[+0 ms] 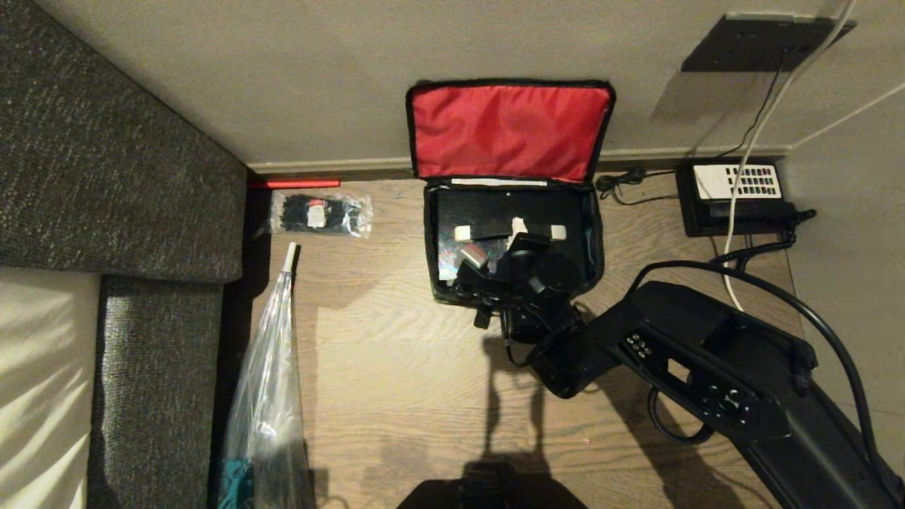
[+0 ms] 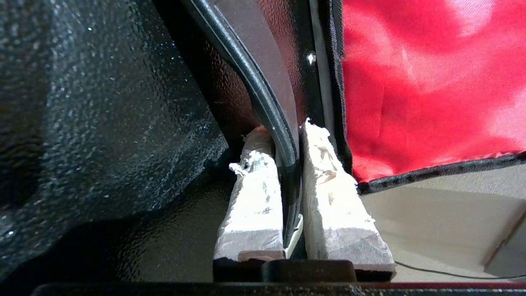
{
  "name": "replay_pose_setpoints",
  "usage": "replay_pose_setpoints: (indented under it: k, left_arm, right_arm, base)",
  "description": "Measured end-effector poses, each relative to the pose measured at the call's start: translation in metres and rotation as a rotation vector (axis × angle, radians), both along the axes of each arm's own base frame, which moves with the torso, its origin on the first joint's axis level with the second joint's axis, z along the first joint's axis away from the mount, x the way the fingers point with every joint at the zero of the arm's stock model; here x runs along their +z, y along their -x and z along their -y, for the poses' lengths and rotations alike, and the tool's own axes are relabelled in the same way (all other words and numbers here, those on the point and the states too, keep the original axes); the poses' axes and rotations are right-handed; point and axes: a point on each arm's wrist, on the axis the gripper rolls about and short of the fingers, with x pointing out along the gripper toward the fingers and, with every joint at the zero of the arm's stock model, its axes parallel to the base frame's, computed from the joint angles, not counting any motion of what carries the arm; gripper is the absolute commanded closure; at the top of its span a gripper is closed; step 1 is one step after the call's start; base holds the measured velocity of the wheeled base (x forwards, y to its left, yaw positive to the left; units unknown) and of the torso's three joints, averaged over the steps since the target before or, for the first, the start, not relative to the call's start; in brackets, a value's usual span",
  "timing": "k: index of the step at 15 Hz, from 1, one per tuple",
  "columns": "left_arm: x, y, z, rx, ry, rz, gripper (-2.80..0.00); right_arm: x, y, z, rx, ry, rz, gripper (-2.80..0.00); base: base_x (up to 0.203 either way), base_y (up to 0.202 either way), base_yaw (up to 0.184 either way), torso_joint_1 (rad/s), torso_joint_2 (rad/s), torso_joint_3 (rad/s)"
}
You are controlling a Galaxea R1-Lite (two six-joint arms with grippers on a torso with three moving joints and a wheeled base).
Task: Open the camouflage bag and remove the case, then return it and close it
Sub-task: Grip the handle
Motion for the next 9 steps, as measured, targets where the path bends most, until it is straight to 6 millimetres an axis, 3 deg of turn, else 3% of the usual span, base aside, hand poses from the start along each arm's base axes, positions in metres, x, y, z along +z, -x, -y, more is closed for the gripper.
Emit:
replay_pose_setpoints:
  k: [6,9]
  left_arm:
    - [0.000,0.000,0.000,0.000,0.000,0.000,0.00]
    - [0.000,0.000,0.000,0.000,0.000,0.000,0.00]
  right_arm:
    - [0.021,0.010,-0.003,0.015,-0.022,0.020,0.00]
    - [0.035,0.032,-0.012,0.053,-0.036,0.010,0.00]
  base:
    - [0.000,0.000,0.000,0.000,0.00,0.000]
    - [0.000,0.000,0.000,0.000,0.00,0.000]
